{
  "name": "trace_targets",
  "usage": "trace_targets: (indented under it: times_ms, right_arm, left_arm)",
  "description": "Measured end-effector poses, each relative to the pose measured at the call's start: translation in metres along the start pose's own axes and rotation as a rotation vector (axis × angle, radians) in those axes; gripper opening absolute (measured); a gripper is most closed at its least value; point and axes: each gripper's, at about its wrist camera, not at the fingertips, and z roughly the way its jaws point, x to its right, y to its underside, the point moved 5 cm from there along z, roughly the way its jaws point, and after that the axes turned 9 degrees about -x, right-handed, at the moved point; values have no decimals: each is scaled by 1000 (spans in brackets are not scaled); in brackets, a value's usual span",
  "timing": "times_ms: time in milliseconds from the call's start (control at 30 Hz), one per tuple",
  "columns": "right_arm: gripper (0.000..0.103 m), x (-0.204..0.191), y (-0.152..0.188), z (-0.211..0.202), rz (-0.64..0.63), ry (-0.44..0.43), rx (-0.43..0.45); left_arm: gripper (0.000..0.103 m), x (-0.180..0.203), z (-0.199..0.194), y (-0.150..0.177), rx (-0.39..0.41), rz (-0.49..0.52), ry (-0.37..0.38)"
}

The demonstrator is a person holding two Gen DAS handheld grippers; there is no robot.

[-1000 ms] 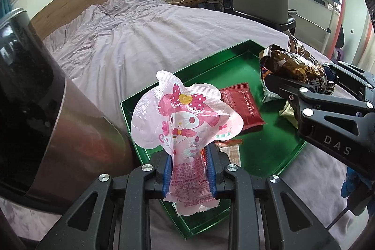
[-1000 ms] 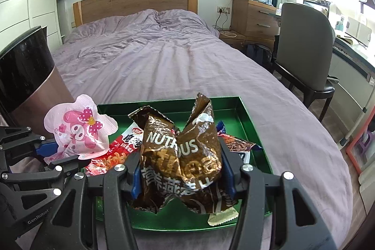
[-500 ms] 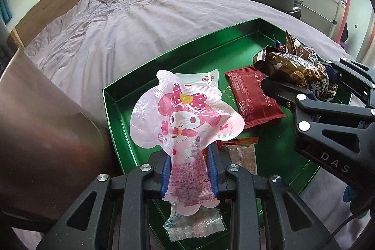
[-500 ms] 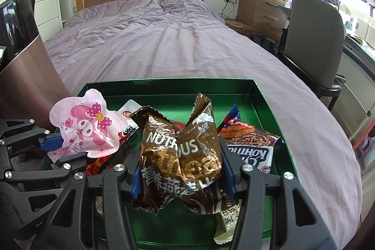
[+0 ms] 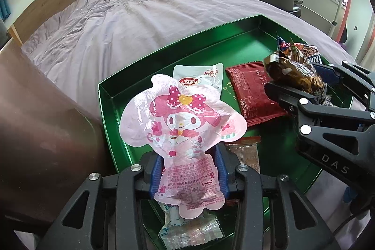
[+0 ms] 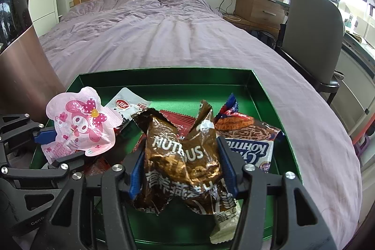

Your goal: Organize snacks

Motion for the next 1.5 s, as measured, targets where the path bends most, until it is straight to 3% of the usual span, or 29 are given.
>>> trace_targets:
  times_ms: [467, 900, 1200, 1500]
  right_arm:
    - [103, -7, -3, -26, -19, 25, 24]
    - [103, -9, 0, -71, -15, 45, 66]
    - [103, -18, 11, -105, -21, 36, 76]
    - [103, -46, 26, -138, -37, -13, 87]
  left_arm:
    - [53, 0, -17, 4, 31, 11, -23]
    - [56, 0, -52, 13, 70, 15, -19]
    - [57, 1, -86, 45, 73, 16, 28]
    - [58, -19, -123, 87, 71, -8, 17]
